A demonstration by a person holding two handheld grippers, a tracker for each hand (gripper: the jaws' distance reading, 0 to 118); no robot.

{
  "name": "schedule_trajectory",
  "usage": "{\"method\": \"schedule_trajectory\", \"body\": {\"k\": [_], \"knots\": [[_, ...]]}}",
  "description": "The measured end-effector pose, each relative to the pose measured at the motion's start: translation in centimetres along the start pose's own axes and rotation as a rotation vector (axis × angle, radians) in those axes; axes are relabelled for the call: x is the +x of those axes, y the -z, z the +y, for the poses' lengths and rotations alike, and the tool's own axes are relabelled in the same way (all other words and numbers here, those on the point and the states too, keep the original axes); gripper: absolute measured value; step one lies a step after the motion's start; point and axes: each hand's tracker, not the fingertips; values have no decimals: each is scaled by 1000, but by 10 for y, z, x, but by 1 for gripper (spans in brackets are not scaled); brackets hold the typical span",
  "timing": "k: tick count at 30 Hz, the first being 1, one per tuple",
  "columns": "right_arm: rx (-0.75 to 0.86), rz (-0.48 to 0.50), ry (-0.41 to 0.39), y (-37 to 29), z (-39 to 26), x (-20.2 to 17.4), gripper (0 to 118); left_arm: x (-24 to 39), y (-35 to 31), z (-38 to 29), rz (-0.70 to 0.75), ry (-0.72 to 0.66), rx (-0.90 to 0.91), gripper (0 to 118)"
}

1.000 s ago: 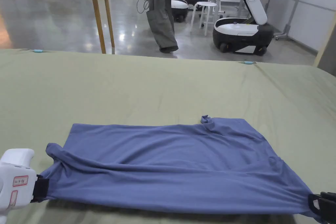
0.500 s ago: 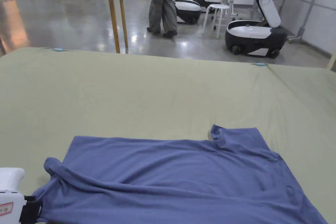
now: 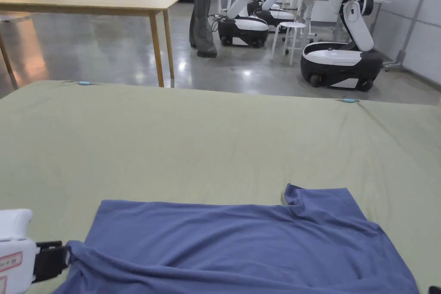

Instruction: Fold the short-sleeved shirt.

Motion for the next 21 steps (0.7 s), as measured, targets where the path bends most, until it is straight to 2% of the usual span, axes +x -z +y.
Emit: {"method": "schedule_trajectory", "body": {"k": [1, 2, 5, 8, 9, 10, 11, 12, 13, 14, 16, 18, 19, 21], "knots": [[20, -15, 8, 10, 9, 2, 1, 4, 10, 12, 0, 11, 3, 2], [36, -36, 22, 19, 17, 8, 1, 7, 20, 21, -10, 5, 9, 3], [28, 7, 44, 44, 43, 6, 1, 17, 61, 54, -3, 24, -5, 3], [31, 0, 25, 68, 62, 0, 1, 19, 106, 77, 15, 50, -22, 4], [27, 5, 26, 76, 66, -1, 1, 18, 120, 84, 18, 50, -34, 13], [23, 8, 25, 83, 69, -2, 1, 18, 132, 90, 16, 51, -41, 37], [12, 12, 21, 91, 71, -2, 1, 19, 145, 93, 20, 56, -54, 95], [-1, 14, 9, 98, 74, -3, 1, 19, 159, 96, 37, 61, -97, 118], [-7, 8, 0, 104, 75, -4, 1, 19, 173, 96, 57, 74, -157, 115], [-17, 5, -13, 110, 74, -4, 1, 19, 180, 97, 47, 105, -88, 113], [-39, 5, -12, 121, 75, -2, 1, 21, 195, 97, 85, 126, -185, 114], [-52, 4, -10, 129, 75, -1, 1, 20, 205, 95, 96, 128, -195, 105], [-58, 0, -8, 133, 75, -1, 1, 20, 206, 94, 108, 137, -203, 93], [-75, 2, -7, 139, 77, 1, 1, 28, 202, 93, 51, 122, -188, 44]]}}
